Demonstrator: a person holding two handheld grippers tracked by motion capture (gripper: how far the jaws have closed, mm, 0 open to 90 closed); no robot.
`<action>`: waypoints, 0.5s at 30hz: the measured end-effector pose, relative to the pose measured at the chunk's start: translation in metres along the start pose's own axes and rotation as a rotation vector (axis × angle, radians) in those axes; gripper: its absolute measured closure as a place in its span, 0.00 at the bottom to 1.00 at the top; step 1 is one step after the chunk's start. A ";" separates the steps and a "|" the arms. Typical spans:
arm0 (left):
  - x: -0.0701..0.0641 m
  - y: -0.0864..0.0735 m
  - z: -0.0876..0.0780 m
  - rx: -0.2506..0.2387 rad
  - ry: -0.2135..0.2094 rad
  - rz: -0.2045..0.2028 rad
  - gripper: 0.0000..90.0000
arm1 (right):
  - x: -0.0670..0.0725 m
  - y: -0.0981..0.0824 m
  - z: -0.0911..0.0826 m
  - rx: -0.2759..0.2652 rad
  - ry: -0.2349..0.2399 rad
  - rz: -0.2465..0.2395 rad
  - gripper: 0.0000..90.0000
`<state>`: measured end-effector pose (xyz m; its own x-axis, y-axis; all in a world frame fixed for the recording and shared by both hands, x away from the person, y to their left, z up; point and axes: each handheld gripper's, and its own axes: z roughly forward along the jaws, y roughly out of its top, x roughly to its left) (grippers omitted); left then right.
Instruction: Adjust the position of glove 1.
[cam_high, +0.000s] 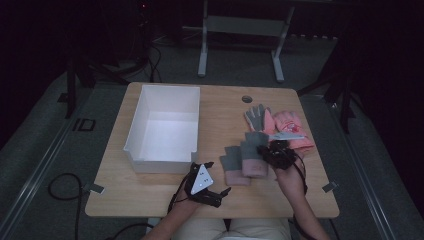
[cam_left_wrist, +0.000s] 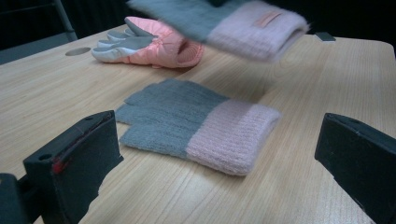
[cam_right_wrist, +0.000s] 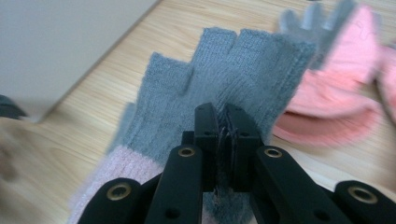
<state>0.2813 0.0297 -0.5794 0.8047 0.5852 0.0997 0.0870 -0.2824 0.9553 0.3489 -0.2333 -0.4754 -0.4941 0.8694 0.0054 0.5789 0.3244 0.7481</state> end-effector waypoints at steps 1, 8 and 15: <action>0.000 0.000 0.000 0.000 0.000 -0.001 0.00 | 0.005 0.002 0.003 0.001 0.010 -0.007 0.94; 0.000 0.000 0.000 -0.003 -0.004 -0.001 0.00 | 0.027 0.000 0.027 0.044 0.057 -0.023 0.94; 0.000 0.000 0.000 -0.002 -0.005 0.001 0.00 | 0.033 -0.013 0.048 0.093 0.097 -0.005 0.94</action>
<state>0.2811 0.0298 -0.5794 0.8079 0.5808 0.0997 0.0846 -0.2817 0.9558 0.3562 -0.1908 -0.5167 -0.5552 0.8289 0.0693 0.6317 0.3660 0.6834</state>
